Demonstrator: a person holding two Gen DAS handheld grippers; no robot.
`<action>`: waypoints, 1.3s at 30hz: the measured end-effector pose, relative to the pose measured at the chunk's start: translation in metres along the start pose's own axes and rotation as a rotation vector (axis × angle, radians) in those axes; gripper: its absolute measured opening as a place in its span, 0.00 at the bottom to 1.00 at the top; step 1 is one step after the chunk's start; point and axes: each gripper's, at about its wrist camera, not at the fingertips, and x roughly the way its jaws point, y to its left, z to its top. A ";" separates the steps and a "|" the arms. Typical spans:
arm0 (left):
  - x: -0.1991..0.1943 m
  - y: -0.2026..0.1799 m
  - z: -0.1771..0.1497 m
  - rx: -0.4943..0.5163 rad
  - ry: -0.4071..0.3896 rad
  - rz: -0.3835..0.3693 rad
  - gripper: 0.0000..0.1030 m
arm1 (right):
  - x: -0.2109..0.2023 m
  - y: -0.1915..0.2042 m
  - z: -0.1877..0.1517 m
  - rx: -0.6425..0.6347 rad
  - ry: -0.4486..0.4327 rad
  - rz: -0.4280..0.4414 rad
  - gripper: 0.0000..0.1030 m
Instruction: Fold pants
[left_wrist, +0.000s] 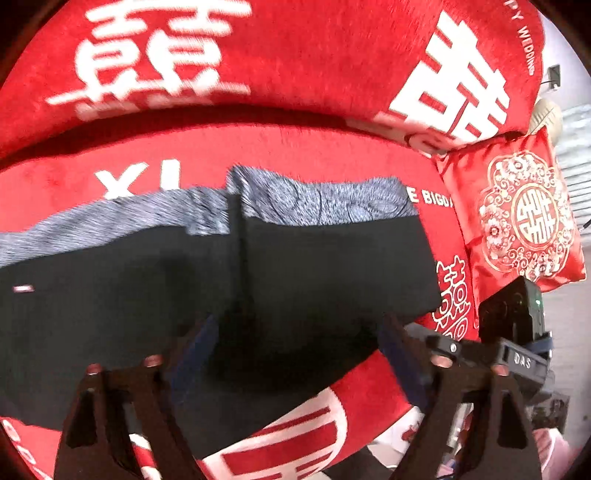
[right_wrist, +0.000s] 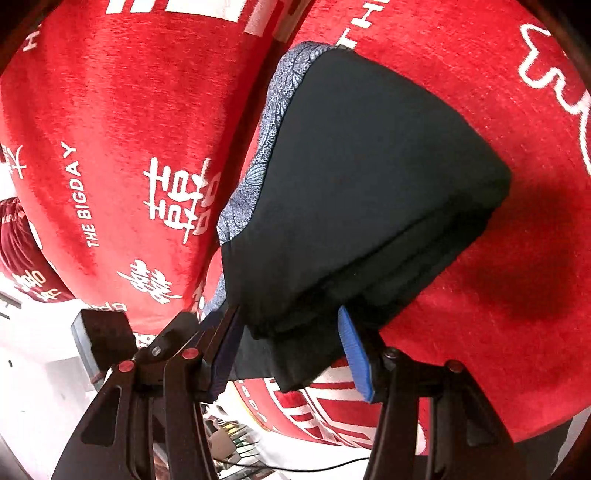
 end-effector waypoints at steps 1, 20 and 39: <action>0.007 0.000 0.001 0.000 0.018 -0.003 0.57 | 0.002 -0.002 0.001 0.002 0.001 -0.001 0.56; 0.005 0.005 -0.045 0.031 -0.035 0.075 0.05 | 0.001 0.001 -0.002 -0.093 0.054 0.007 0.11; -0.035 -0.031 -0.017 0.054 -0.221 0.266 0.69 | -0.048 0.058 0.062 -0.434 -0.095 -0.333 0.49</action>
